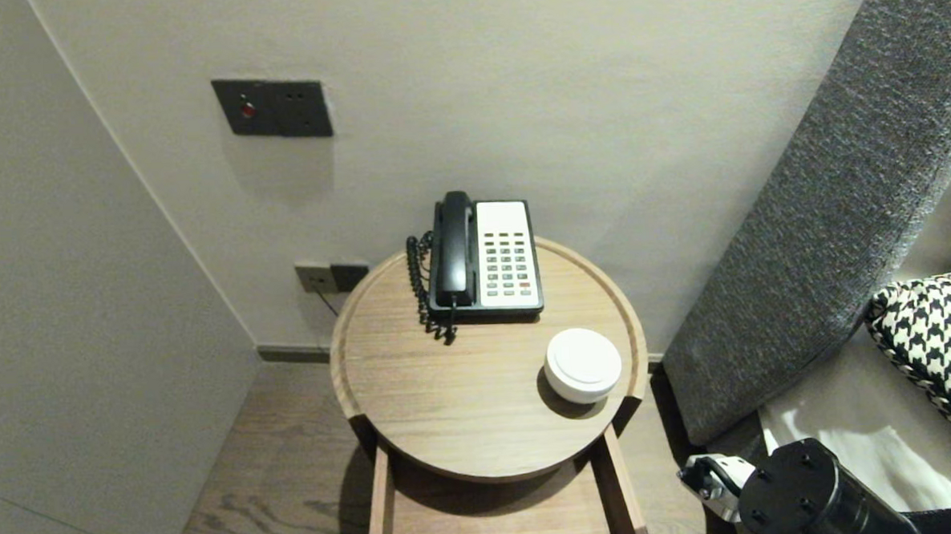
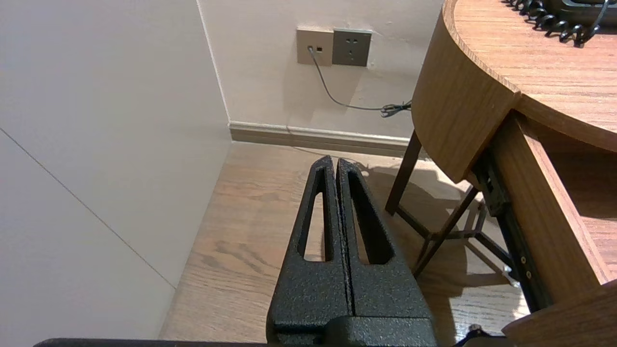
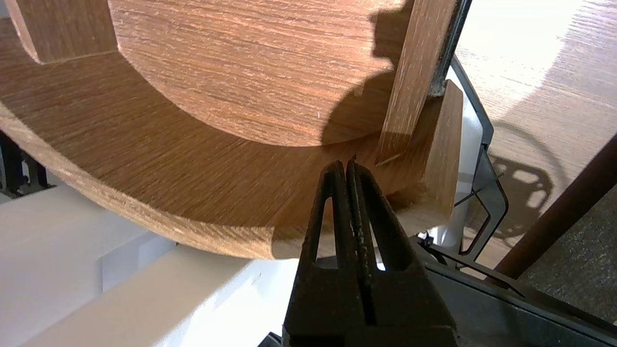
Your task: Open the nightstand drawer
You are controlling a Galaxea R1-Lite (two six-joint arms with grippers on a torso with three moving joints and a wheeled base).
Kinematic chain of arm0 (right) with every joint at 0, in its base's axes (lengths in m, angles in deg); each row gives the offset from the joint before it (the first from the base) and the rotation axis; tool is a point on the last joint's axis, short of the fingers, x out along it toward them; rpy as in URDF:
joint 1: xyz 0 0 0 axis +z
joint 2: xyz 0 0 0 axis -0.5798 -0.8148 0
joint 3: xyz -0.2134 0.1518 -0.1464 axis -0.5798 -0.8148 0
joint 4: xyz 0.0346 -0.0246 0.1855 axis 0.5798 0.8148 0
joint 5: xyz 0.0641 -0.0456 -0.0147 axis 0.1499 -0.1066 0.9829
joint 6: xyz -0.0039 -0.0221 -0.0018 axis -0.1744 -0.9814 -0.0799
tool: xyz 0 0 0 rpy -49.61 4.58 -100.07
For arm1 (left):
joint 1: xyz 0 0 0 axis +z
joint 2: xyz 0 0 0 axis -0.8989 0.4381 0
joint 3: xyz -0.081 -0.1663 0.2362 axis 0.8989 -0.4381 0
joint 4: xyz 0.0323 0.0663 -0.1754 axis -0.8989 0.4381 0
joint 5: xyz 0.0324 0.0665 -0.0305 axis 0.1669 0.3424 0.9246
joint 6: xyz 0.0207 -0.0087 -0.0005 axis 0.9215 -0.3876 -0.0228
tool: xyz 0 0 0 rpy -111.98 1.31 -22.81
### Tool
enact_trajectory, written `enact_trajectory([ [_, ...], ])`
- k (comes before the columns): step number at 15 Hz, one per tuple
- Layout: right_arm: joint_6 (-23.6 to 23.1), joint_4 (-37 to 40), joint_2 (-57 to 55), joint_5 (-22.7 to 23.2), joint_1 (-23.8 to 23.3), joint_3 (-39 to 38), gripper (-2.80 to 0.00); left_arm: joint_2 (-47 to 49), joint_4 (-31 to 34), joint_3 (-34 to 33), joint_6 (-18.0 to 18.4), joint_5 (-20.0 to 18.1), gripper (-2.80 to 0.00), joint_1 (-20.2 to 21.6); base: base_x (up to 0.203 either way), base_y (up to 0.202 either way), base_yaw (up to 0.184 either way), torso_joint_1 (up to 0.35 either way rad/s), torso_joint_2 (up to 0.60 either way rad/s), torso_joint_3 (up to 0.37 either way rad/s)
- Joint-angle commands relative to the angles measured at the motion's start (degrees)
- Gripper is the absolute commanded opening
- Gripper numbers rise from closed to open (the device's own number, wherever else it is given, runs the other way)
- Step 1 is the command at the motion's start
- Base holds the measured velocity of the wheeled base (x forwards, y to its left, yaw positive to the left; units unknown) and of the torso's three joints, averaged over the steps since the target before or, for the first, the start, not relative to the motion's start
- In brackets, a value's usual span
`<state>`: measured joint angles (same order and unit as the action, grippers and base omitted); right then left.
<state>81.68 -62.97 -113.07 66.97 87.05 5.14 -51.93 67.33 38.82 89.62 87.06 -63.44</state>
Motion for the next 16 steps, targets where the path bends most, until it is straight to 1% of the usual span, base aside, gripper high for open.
enact_trajectory([
  [1, 0.19, 0.04, 0.8, 0.18, 0.06, -0.32, -2.8, -0.09, -0.03, -0.01, 0.0, -0.04, -2.8, 0.04, 0.0, 0.0, 0.0, 0.0, 0.0, 0.0],
  [4, 0.19, 0.04, 1.88, 0.11, -0.13, -0.26, -2.8, -0.09, -0.03, -0.01, 0.0, -0.05, -2.8, 0.04, 0.0, 0.0, 0.0, 0.0, 0.0, 0.0],
  [6, 0.2, 0.04, 2.26, -0.22, -1.24, 0.55, -2.8, -0.09, -0.03, -0.01, 0.0, -0.05, -2.8, 0.04, 0.0, 0.0, 0.0, 0.0, 0.0, 0.0],
  [9, 0.18, 1.95, 3.12, -1.78, -5.9, 3.85, -2.8, -0.09, -0.03, -0.01, 0.0, -0.05, -2.8, 0.04, 0.0, 0.0, 0.0, 0.0, 0.0, 0.0],
  [11, 0.14, 8.31, 4.23, -2.81, -6.59, 8.55, -2.8, -0.09, -0.03, -0.01, 0.0, -0.05, -2.8, 0.04, 0.0, 0.0, 0.0, 0.0, 0.0, 0.0],
  [14, -0.43, 23.34, 4.63, -4.73, -6.58, 20.78, -2.8, -0.09, -0.03, -0.01, 0.0, -0.05, -2.8, 0.04, 0.0, 0.0, 0.0, 0.0, 0.0, 0.0],
  [15, -1.64, 25.48, 4.44, -6.44, -6.55, 23.55, -2.8, -0.09, -0.03, -0.01, 0.0, 0.03, -2.8, 0.04, 0.0, 0.0, 0.0, 0.0, 0.0, 0.0],
  [16, -4.73, 26.29, 4.22, -8.47, -6.53, 24.61, -2.8, -0.09, -0.03, -0.01, 0.0, -0.05, -2.8, 0.04, 0.0, 0.0, 0.0, 0.0, 0.0, 0.0],
])
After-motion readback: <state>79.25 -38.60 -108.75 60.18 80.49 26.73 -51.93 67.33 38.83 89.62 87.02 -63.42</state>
